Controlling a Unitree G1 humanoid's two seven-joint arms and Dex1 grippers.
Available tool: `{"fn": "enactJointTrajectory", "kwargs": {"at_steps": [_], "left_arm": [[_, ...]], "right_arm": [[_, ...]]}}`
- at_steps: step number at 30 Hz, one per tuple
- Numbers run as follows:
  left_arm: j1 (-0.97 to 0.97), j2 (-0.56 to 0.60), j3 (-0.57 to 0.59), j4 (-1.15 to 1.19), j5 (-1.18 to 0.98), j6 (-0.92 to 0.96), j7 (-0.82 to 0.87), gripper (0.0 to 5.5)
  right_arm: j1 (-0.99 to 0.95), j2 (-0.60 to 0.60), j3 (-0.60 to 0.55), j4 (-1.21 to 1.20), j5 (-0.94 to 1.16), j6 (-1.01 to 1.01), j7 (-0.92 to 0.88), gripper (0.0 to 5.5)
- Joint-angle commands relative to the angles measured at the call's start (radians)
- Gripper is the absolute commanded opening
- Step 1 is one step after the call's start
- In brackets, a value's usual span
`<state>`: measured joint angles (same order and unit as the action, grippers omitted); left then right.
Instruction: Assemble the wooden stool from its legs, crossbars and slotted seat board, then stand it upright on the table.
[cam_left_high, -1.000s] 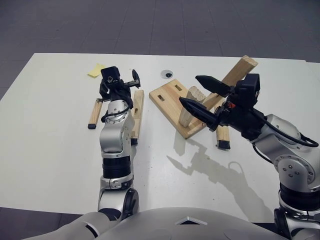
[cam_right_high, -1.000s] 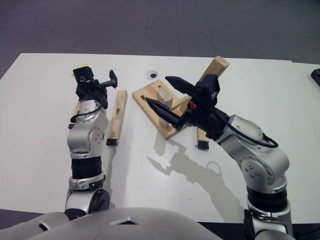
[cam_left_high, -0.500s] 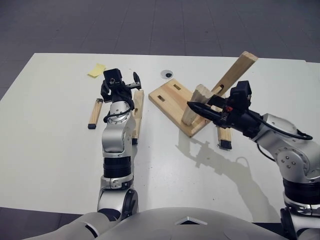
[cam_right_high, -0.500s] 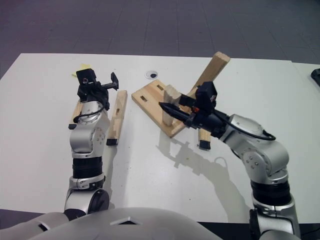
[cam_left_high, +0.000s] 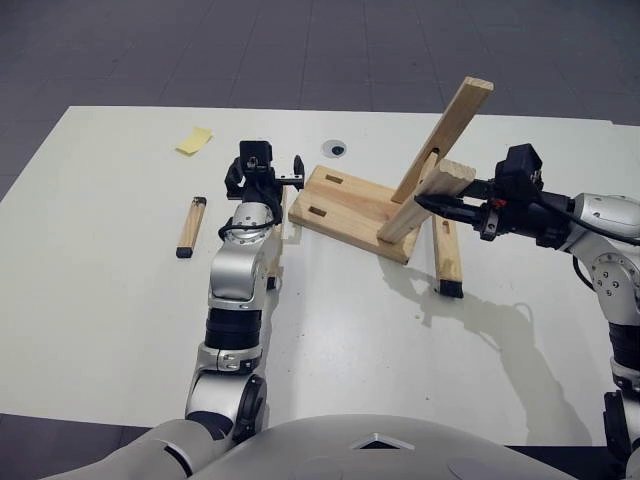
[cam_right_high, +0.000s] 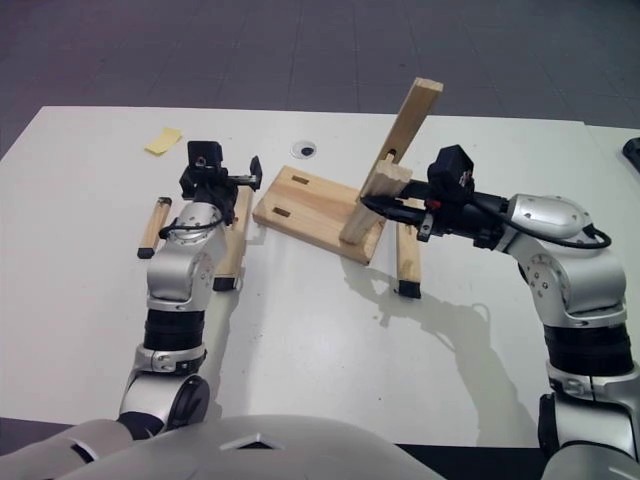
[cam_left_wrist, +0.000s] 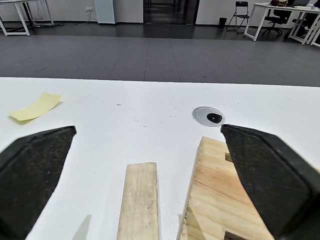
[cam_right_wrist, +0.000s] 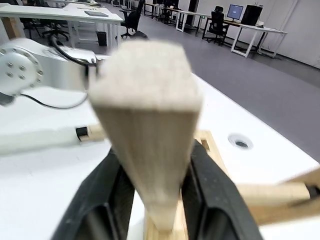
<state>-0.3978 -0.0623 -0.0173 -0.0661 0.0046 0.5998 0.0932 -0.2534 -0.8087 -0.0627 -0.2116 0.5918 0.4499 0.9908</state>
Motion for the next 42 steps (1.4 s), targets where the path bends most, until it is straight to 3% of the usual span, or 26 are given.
{"fn": "enactJointTrajectory", "kwargs": {"at_steps": [1,7,10,16,22,28,34,38,42], "left_arm": [[-0.041,0.001,-0.011,0.021,-0.007,0.002,-0.024,5.40],[-0.059,-0.002,0.030,0.027,-0.015,-0.030,-0.003,5.40],[-0.065,-0.006,0.055,0.025,-0.015,-0.045,0.017,5.40],[-0.057,-0.022,0.096,0.016,-0.015,-0.064,0.067,5.40],[-0.034,-0.034,0.126,-0.003,-0.015,-0.076,0.107,5.40],[-0.020,-0.053,0.139,-0.008,-0.012,-0.084,0.139,5.40],[-0.009,-0.051,0.140,0.000,-0.011,-0.089,0.140,5.40],[-0.010,-0.049,0.141,0.002,-0.009,-0.091,0.142,5.40],[-0.017,-0.048,0.142,0.009,-0.010,-0.093,0.144,5.40]], "right_arm": [[0.024,0.033,-0.080,-0.067,-0.022,-0.073,-0.062,2.04],[0.010,0.106,-0.206,-0.282,0.044,-0.055,-0.266,2.99],[-0.023,0.173,-0.217,-0.397,0.128,-0.002,-0.414,3.49],[-0.102,0.368,-0.051,-0.535,0.284,0.098,-0.666,4.45],[-0.012,0.492,0.125,-0.492,0.299,0.125,-0.697,5.35],[0.077,0.497,0.184,-0.345,0.174,0.085,-0.640,5.38],[0.081,0.356,0.072,-0.237,0.119,0.069,-0.500,5.38],[0.056,0.327,0.039,-0.216,0.107,0.075,-0.467,5.38],[0.034,0.360,0.147,-0.234,0.041,0.117,-0.497,5.38]]}}
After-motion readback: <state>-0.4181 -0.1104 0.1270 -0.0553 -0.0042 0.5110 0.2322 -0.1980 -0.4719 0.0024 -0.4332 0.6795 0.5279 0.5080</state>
